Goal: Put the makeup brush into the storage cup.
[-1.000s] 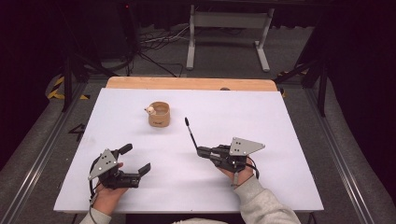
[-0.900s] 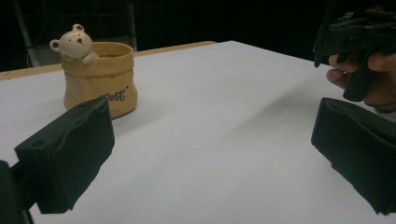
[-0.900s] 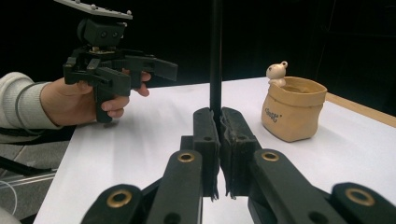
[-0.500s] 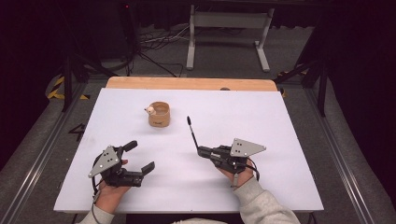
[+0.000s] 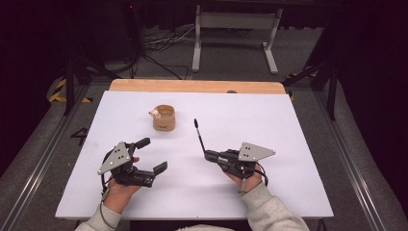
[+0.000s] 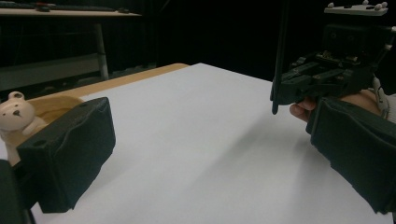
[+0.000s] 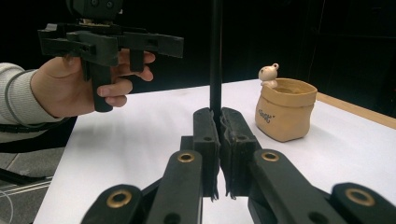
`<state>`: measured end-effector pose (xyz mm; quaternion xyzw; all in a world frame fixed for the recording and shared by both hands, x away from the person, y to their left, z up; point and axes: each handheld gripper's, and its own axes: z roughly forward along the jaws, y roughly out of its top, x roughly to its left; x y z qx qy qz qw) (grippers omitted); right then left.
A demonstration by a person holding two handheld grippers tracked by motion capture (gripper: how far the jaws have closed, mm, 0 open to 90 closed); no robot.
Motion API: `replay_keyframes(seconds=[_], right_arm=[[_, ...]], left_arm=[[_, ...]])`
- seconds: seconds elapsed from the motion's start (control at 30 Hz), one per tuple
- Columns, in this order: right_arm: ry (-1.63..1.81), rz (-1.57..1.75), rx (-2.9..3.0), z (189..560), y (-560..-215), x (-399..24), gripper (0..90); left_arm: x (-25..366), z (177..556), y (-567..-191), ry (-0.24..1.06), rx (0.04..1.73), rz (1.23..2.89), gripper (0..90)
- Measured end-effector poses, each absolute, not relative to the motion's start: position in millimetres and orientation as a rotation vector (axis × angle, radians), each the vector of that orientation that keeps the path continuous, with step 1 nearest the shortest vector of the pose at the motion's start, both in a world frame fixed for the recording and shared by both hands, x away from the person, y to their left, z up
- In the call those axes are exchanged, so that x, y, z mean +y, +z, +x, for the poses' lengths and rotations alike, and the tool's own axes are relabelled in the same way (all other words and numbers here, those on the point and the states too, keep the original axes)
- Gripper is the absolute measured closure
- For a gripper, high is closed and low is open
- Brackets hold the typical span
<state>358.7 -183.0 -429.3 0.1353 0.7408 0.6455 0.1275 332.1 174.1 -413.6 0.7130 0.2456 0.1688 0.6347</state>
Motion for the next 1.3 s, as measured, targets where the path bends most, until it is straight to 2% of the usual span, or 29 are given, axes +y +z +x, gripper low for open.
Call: replay_keyframes(seconds=[0.7,1.13,1.3], right_arm=[[1.864,0.39,2.171,358,-431,-181,85.7],[1.857,0.384,2.177,357,-431,-180,85.7],[1.854,0.377,2.178,356,-430,-178,85.7]], left_arm=[[150,346,-385,0.304,0.488,1.623,1.6],[130,353,-374,0.25,0.445,1.634,4.2],[121,354,-373,0.212,0.43,1.644,8.0]])
